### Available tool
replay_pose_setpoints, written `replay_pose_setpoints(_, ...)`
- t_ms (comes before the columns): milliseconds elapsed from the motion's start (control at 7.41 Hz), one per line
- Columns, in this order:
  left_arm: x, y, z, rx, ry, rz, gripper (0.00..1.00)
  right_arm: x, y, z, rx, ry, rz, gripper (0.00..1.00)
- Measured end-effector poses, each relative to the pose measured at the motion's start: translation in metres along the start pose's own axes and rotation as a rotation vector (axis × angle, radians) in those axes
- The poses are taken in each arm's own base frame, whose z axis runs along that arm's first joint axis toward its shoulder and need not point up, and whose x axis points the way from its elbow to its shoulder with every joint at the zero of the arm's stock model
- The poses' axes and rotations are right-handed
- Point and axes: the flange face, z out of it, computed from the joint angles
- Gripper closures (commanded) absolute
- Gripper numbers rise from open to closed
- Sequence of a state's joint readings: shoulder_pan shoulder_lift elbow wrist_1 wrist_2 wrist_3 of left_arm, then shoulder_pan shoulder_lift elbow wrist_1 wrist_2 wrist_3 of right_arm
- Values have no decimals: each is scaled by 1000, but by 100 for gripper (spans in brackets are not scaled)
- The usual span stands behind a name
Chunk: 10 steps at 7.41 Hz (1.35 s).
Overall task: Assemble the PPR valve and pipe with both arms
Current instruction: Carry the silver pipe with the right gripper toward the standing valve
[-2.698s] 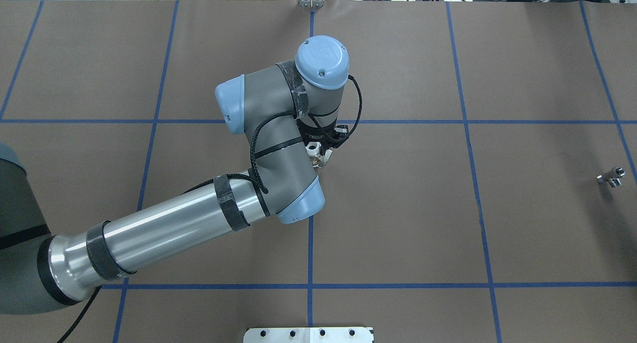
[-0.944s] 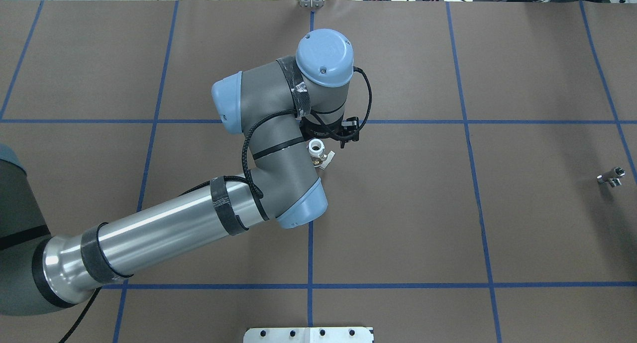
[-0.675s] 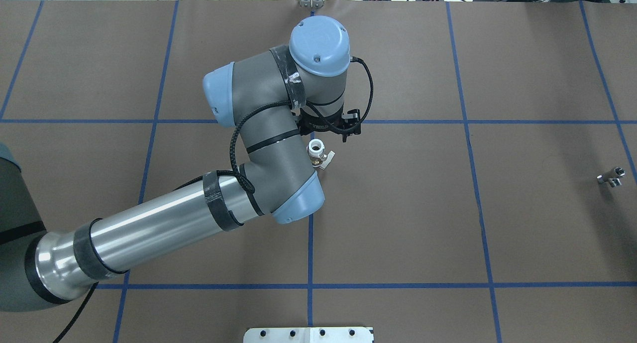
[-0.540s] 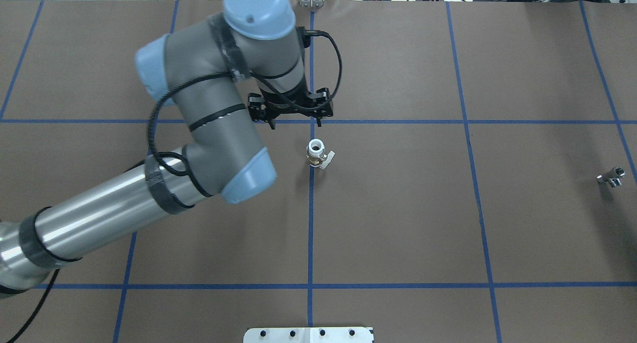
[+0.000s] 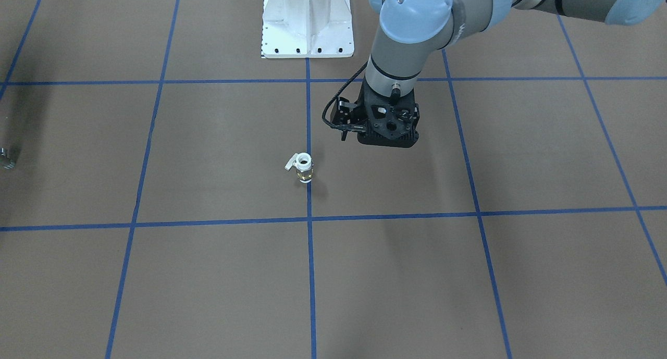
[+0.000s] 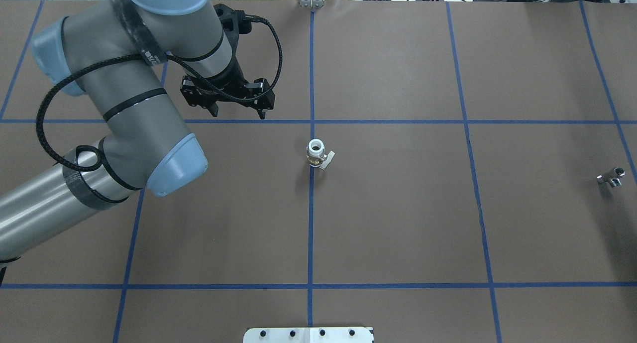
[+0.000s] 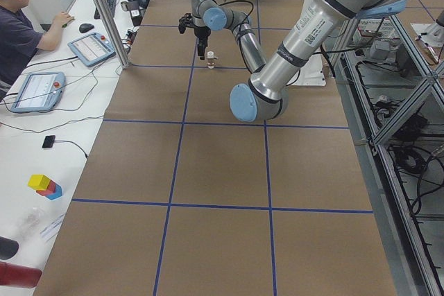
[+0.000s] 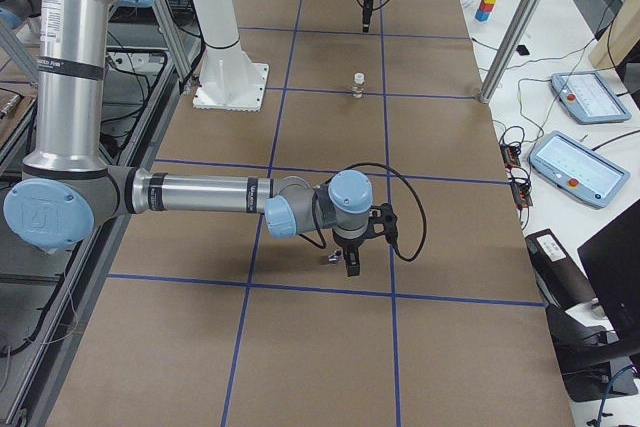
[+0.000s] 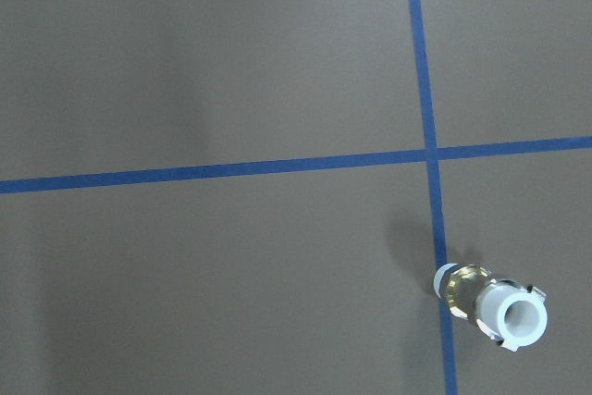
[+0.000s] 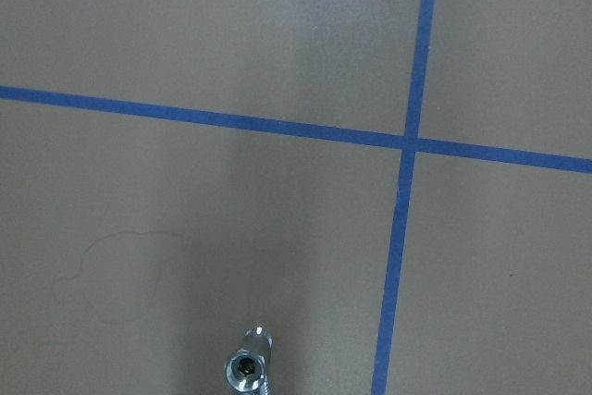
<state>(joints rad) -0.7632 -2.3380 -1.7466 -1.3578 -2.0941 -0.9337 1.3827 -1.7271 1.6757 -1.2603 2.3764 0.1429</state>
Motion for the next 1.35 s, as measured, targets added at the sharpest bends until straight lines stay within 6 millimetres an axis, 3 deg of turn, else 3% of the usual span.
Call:
replay_pose_setpoints(405,-2,1,1,-1,-4,5,0,-23,11,39,-75,-2,-10,1)
replay_pose_setpoints(675,-3,1,4,-3,-9,2,0,-27,12,55,-103,34,-25,1)
replay_pose_setpoints(1349,-3,0,13,-12,-18,-1,0,-39,-8,88,-142,69,-63,2)
